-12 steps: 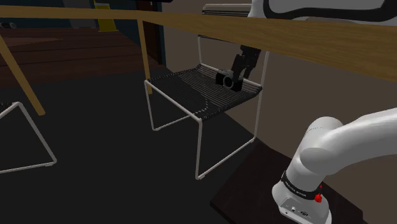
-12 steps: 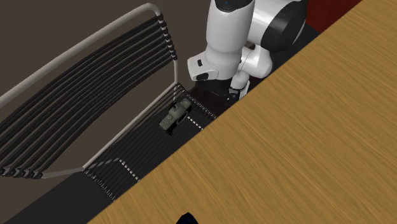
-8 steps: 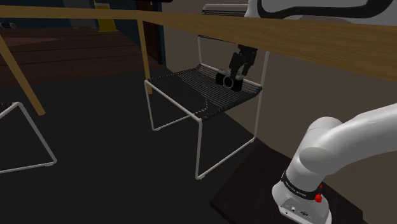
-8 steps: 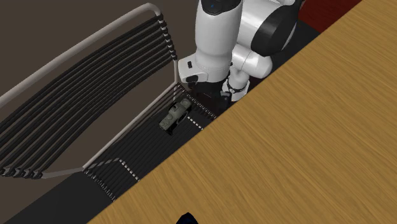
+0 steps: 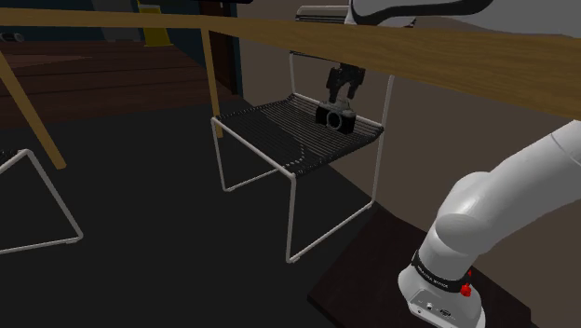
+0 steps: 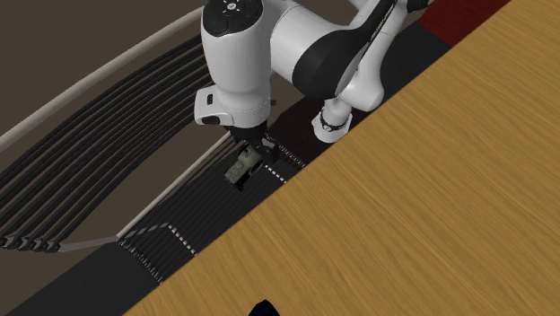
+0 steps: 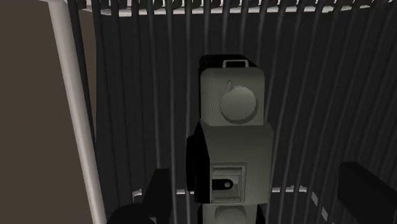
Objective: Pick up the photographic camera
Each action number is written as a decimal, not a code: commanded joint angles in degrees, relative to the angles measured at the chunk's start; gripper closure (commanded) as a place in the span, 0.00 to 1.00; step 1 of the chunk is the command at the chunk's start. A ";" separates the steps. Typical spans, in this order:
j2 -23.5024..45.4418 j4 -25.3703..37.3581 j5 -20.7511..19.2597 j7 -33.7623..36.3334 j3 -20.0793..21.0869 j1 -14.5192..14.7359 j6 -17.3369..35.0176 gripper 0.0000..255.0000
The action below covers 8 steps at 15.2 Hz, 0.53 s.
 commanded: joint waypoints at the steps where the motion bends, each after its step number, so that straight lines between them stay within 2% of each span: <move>1: 3.29 3.29 -0.30 -0.04 -0.62 -0.38 -0.01 0.00; 8: 2.51 -2.82 -0.49 -0.01 -0.75 -0.51 5.32 0.00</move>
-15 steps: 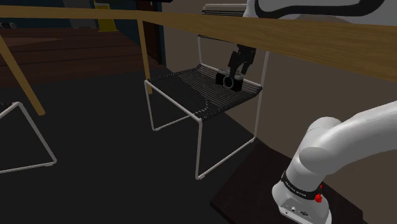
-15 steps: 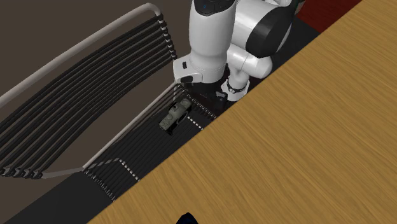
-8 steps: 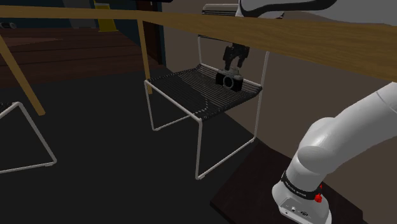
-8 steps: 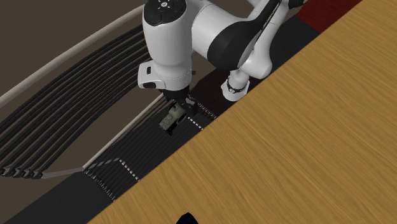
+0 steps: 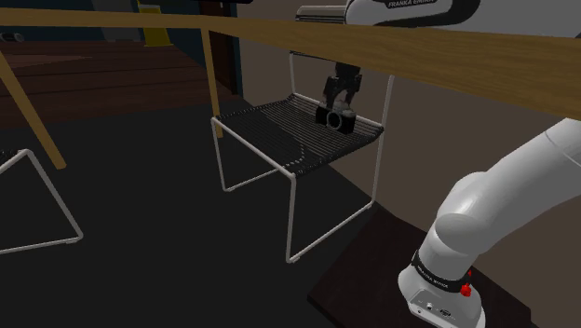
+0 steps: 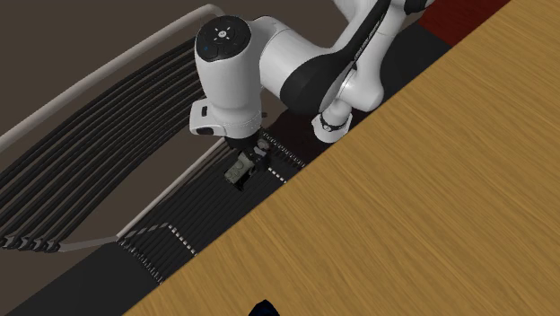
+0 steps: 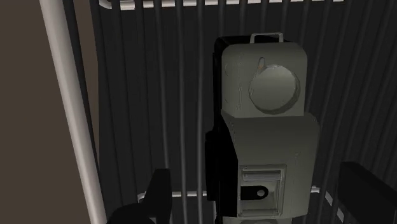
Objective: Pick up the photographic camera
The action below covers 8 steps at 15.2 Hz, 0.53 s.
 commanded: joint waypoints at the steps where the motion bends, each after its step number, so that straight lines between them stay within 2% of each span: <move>1: 0.13 -1.11 0.00 0.02 -0.03 0.00 1.27 0.00; 2: 0.14 -1.10 0.00 0.02 -0.03 0.00 1.27 0.00; 3: 0.08 -1.26 -0.02 -0.01 -0.06 -0.02 1.36 1.00; 8: 0.19 -1.11 0.00 0.01 -0.05 0.00 1.33 1.00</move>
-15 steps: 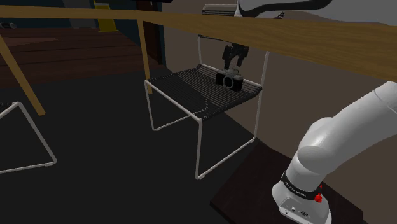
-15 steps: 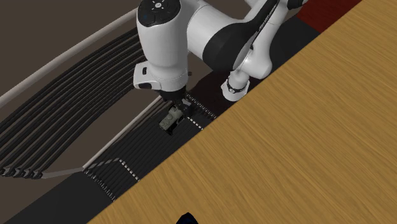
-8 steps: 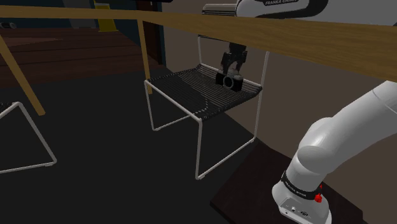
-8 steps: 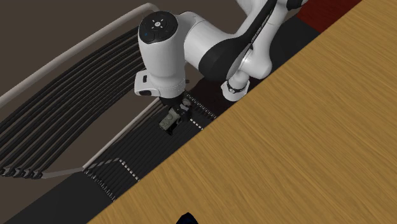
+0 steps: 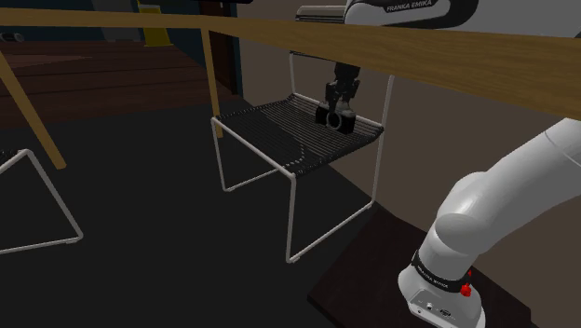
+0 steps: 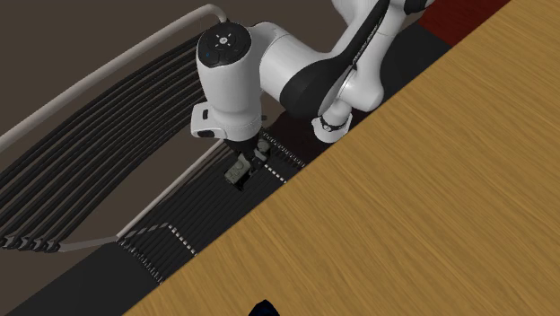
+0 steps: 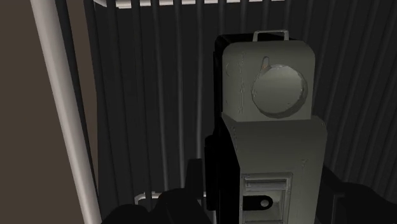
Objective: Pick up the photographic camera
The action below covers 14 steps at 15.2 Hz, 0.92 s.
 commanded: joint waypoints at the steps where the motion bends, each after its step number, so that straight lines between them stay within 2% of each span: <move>1: 0.09 -0.04 -0.02 0.00 -0.03 -0.01 0.04 1.00; 4: 0.01 -0.04 -0.03 0.01 -0.01 -0.02 -0.04 1.00; 14: 1.24 8.81 0.25 -0.04 0.17 0.16 -7.66 1.00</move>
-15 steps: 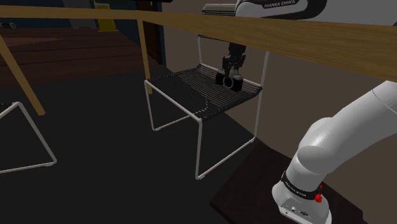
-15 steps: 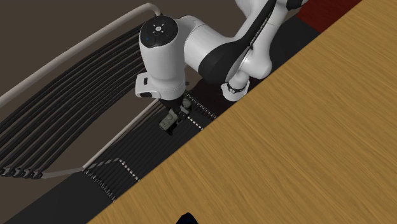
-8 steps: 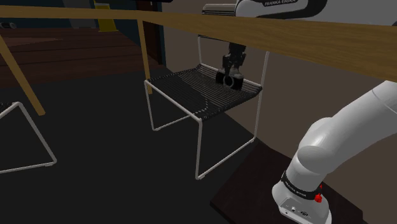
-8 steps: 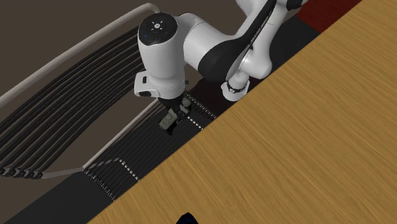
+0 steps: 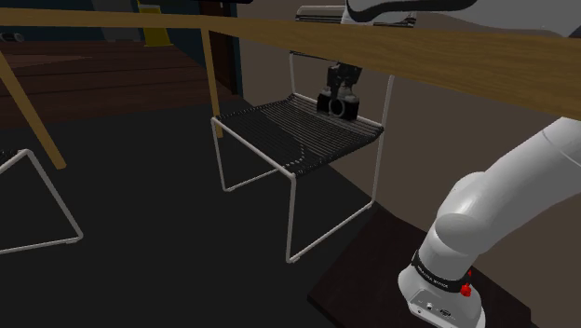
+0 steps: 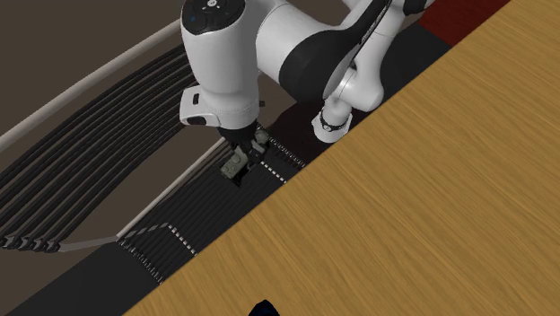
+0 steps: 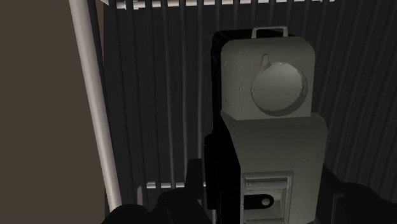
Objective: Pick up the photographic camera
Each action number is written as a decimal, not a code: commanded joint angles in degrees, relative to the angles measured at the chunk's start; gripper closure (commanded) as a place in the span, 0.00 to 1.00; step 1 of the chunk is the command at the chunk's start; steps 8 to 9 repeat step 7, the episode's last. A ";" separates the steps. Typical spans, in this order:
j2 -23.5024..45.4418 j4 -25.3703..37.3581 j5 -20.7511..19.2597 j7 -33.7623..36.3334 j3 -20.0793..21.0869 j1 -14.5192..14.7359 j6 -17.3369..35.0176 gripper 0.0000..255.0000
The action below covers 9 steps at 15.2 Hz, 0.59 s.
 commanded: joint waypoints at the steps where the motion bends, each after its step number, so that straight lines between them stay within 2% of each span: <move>1: 0.33 2.01 0.07 0.02 0.06 0.05 -1.67 1.00; 5: 1.22 5.97 0.21 -0.03 0.08 0.13 -4.75 1.00; 9: 1.26 6.13 0.21 -0.04 0.08 0.13 -4.87 1.00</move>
